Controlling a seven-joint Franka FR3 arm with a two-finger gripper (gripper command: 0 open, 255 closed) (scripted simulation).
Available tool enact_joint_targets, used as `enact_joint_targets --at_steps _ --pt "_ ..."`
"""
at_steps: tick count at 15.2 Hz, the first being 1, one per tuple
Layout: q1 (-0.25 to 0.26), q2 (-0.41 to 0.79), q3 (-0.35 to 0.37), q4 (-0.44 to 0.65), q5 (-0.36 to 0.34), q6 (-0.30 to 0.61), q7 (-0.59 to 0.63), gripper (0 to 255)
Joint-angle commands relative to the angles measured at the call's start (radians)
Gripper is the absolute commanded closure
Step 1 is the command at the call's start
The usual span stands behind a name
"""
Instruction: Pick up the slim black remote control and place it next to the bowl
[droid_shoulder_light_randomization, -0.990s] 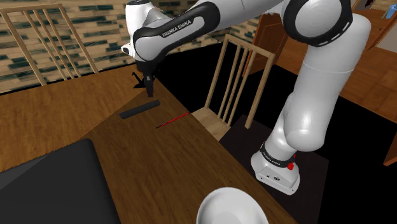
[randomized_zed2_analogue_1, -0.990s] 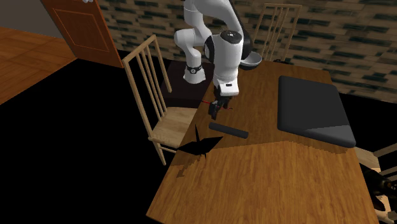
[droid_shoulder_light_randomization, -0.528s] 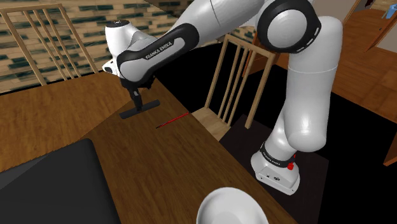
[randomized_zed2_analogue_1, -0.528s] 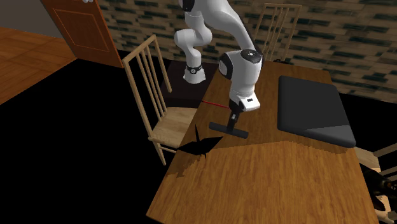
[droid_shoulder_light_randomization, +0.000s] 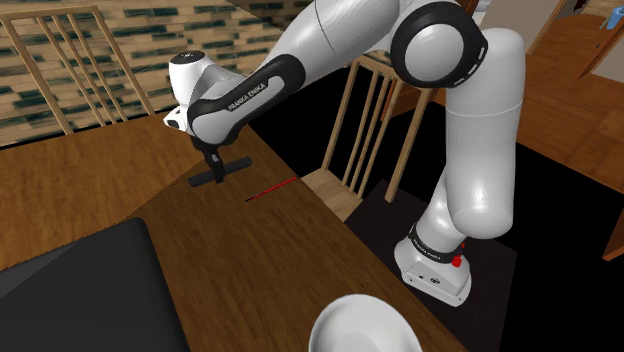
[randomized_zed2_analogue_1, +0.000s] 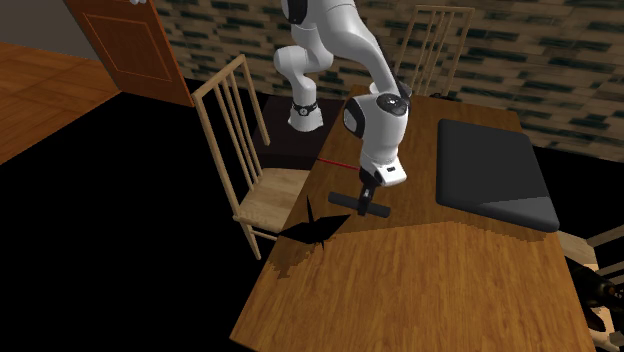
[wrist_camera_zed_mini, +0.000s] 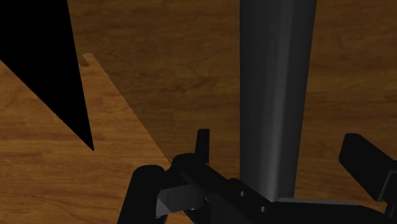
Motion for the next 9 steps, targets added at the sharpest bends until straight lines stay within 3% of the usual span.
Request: enact_joint_targets --at_steps 1,7,8,9 --pt "0.001 0.003 0.000 -0.001 -0.001 0.004 0.001 0" --pt "0.001 0.003 0.000 -0.001 -0.001 0.004 0.001 0" --pt "0.001 0.003 0.000 -0.001 -0.001 0.004 0.001 255" --pt "0.001 0.003 0.000 -0.001 -0.001 0.004 0.001 255"
